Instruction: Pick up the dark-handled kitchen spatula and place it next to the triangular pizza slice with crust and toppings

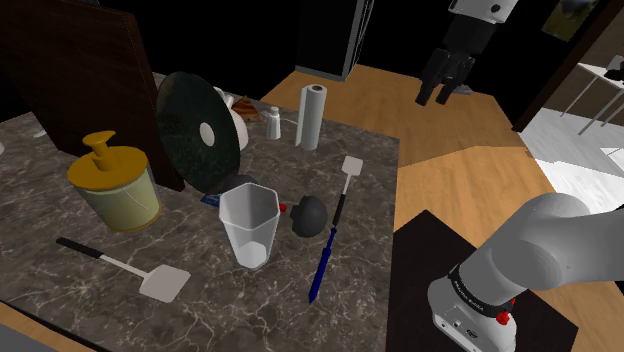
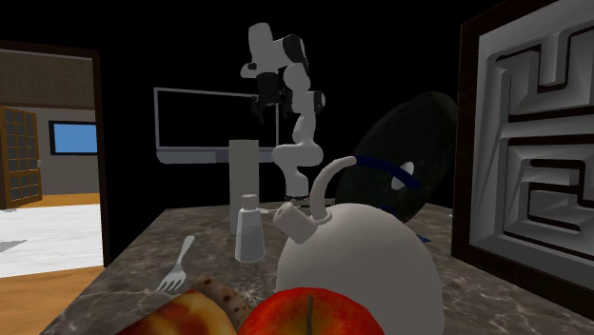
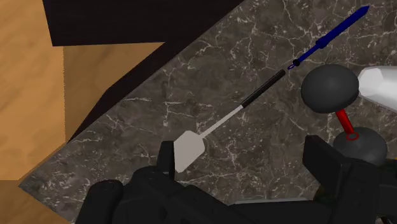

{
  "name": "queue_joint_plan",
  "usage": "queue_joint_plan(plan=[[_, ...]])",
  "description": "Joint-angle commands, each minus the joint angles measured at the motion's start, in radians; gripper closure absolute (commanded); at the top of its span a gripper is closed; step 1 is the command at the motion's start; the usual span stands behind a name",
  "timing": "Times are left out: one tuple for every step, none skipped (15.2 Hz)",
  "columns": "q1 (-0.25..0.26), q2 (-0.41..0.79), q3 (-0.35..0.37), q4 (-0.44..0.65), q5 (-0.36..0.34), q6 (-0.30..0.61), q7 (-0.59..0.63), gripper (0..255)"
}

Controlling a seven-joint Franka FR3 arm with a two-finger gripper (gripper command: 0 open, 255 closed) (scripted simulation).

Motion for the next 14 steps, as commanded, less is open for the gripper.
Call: queue_joint_plan(plan=[[0.0,0.0,0.0,0.0,0.0,0.0,0.0,0],[-0.01,-0.003,0.023,-0.031,0.01,0.03,0.05,0],[-0.02,-0.003,0.047,-0.061,0.02,0.061,0.1,0],[-0.03,-0.002,0.07,-0.089,0.031,0.091,0.149,0],[-0.04,0.002,0.094,-0.115,0.042,0.122,0.198,0],[-0.049,0.008,0.118,-0.14,0.053,0.153,0.247,0],[-0.058,0.015,0.142,-0.162,0.064,0.185,0.296,0],[-0.066,0.025,0.166,-0.183,0.074,0.216,0.345,0],[-0.075,0.038,0.19,-0.203,0.085,0.249,0.394,0],[-0.084,0.052,0.215,-0.22,0.095,0.281,0.443,0],[-0.092,0.069,0.239,-0.236,0.105,0.314,0.492,0],[-0.1,0.088,0.263,-0.25,0.114,0.347,0.541,0],[-0.109,0.11,0.287,-0.262,0.122,0.381,0.59,0],[-0.118,0.133,0.31,-0.273,0.129,0.415,0.639,0]])
